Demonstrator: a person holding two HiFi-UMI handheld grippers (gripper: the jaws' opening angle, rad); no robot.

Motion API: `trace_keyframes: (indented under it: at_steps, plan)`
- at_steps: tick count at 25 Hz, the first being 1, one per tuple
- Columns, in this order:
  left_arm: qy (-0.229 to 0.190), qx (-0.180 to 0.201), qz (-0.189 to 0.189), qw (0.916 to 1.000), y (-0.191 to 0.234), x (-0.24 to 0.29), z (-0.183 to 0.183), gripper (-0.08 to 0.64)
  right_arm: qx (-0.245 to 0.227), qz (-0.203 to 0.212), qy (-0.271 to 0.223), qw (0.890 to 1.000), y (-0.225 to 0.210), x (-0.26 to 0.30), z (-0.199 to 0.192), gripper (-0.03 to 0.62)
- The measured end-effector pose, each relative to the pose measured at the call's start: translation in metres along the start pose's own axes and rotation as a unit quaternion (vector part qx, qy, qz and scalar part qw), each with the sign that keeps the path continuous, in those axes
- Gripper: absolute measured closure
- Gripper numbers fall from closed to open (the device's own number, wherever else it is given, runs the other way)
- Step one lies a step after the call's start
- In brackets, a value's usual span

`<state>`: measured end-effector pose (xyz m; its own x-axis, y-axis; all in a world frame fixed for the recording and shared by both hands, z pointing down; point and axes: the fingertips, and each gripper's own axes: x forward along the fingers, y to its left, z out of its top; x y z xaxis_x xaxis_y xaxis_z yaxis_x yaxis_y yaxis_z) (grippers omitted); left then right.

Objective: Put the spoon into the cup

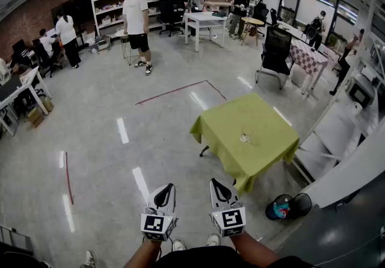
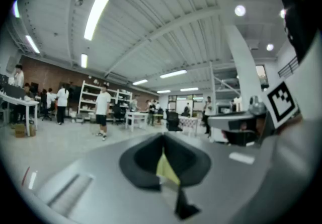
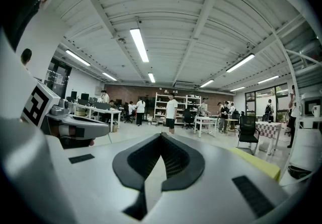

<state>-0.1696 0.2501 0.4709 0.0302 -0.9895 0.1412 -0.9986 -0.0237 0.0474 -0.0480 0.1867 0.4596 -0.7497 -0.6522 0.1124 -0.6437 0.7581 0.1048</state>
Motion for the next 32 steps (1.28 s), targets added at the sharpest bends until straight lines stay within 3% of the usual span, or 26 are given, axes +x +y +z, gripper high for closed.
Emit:
trace_keyframes:
  at_steps: [5,12,18,22,26,32]
  plan:
    - [-0.02,-0.004,-0.002,0.9998,0.004,0.001,0.004,0.548,-0.002,-0.005,-0.004,1.0,0.002,0.002,0.006,0.586]
    - [-0.015,-0.006,-0.006,0.9998,0.009,-0.007,0.0,0.548,0.004,-0.013,-0.019,1.0,0.009,0.001,0.011,0.586]
    - [-0.048,-0.007,-0.03,0.9984,0.011,-0.007,0.002,0.548,0.007,-0.02,-0.03,0.999,0.015,0.004,0.016,0.586]
    - [-0.025,-0.002,-0.025,0.9994,0.018,-0.01,0.004,0.548,0.002,-0.025,-0.023,0.999,0.022,0.0,0.015,0.586]
    - [-0.051,-0.014,-0.048,0.9975,0.014,-0.006,0.003,0.548,0.004,-0.036,-0.008,0.999,0.023,-0.004,0.007,0.586]
    - [-0.037,-0.012,-0.057,0.9976,-0.002,0.022,-0.005,0.548,0.011,-0.041,0.002,0.999,-0.006,0.001,-0.006,0.586]
